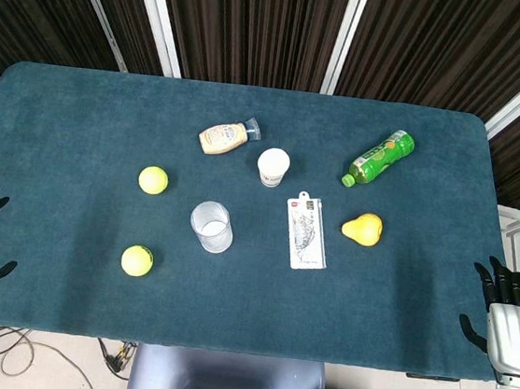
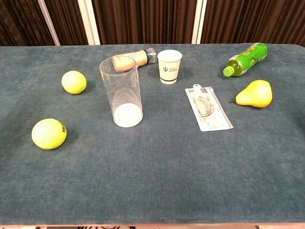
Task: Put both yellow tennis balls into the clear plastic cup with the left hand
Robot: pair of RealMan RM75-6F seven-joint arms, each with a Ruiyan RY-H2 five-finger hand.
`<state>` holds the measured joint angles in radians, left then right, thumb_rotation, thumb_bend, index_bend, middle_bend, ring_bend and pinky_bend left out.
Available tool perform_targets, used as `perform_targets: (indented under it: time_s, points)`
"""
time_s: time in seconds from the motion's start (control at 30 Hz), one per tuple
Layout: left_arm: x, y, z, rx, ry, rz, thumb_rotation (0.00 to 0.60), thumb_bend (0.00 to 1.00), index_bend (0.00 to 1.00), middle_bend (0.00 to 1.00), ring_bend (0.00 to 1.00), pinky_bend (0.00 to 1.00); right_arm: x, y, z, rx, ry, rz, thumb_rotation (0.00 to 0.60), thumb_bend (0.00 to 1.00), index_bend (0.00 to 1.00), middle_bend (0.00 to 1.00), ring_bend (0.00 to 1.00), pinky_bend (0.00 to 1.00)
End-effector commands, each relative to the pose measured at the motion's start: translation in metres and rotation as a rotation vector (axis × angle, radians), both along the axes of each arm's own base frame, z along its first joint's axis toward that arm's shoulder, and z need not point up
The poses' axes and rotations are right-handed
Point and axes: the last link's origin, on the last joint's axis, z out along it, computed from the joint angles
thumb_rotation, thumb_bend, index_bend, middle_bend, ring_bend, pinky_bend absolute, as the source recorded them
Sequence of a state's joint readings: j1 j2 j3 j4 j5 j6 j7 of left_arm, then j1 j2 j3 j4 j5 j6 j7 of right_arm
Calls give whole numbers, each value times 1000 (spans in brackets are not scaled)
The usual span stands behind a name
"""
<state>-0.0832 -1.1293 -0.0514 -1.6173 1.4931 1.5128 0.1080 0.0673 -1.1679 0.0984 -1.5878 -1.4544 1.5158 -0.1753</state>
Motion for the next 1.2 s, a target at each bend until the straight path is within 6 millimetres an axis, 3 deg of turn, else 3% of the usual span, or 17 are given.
perform_targets:
  time_s: [0.03,0.37,0.87,1.0,1.13,1.17,1.2]
  points:
    - [0,0,0,1,-1,2,600,100,110,60,32,187,0,0,0,1,0,-1,600,339,143,75,112,251]
    - [-1,1,0,4,4,7,600,100,109,59,33,188,0,0,0,1,0,-1,600,340,143,75,112,477]
    - [7,0,-10,-79,-65,-66,600,100,109,67,32,168,-1,1,0,0,4,-12,600,340,143,75,112,676]
    - [18,11,-20,-173,-101,-119,600,100,109,67,32,168,-1,1,0,3,5,-16,600,341,143,75,112,703]
    - [36,36,-36,-304,-46,-167,600,100,109,66,32,168,-1,1,0,3,6,-16,600,340,143,75,112,718]
    - [40,41,-40,-335,-33,-171,600,100,109,66,32,168,-1,1,0,2,5,-17,600,340,143,75,112,681]
    - [44,46,-45,-365,-23,-177,600,100,109,67,32,168,-1,1,0,0,5,-18,600,340,143,75,112,572]
